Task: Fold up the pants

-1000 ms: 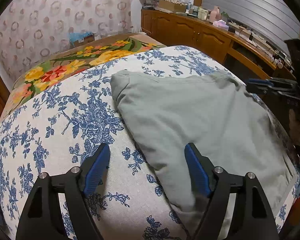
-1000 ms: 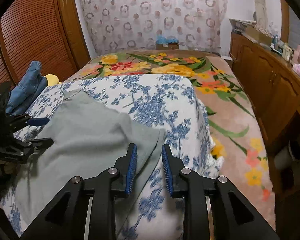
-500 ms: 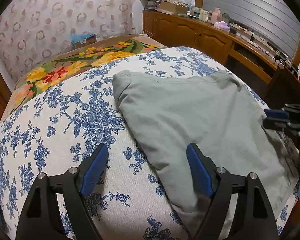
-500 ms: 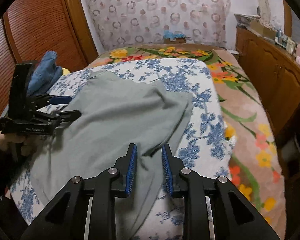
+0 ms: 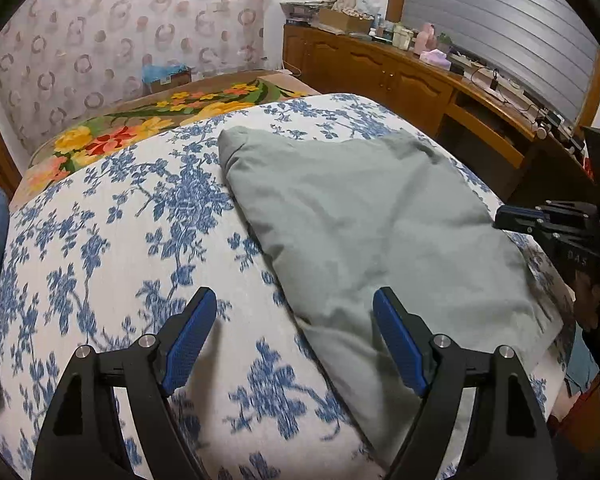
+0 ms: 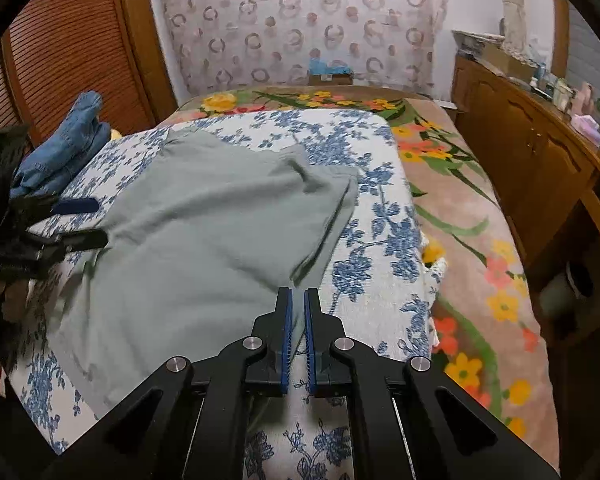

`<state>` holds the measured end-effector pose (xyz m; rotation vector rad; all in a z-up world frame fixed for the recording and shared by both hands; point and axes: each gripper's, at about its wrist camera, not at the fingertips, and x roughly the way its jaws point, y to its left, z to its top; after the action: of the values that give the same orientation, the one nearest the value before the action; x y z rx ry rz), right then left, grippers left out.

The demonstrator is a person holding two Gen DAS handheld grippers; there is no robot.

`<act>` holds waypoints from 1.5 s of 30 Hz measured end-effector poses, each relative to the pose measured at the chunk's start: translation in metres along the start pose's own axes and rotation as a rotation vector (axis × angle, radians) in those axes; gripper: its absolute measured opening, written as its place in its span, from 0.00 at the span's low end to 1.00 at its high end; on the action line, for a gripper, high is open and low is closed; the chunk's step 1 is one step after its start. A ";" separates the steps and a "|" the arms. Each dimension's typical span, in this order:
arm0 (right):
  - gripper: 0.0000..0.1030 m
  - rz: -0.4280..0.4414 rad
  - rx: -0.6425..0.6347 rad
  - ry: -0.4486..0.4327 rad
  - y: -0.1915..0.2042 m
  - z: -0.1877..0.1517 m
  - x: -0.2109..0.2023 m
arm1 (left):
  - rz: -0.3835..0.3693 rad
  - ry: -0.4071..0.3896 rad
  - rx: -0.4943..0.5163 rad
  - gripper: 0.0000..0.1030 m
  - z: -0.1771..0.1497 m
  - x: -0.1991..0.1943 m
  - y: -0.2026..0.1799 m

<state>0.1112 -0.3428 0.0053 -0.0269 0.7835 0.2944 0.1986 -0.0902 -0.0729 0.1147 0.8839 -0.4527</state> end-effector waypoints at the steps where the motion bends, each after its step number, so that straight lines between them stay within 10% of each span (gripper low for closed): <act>1: 0.05 0.000 0.002 -0.005 0.003 -0.002 -0.002 | -0.001 -0.003 -0.001 0.79 -0.001 -0.002 -0.001; 14: 0.40 -0.037 -0.042 0.003 0.033 -0.033 -0.018 | 0.009 -0.048 0.003 0.79 -0.030 -0.032 -0.019; 45: 0.41 0.042 0.047 -0.031 0.044 -0.078 -0.050 | 0.020 -0.061 -0.025 0.68 -0.068 -0.053 -0.031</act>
<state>0.0120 -0.3230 -0.0117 0.0386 0.7606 0.3153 0.1073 -0.0818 -0.0731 0.0859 0.8277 -0.4242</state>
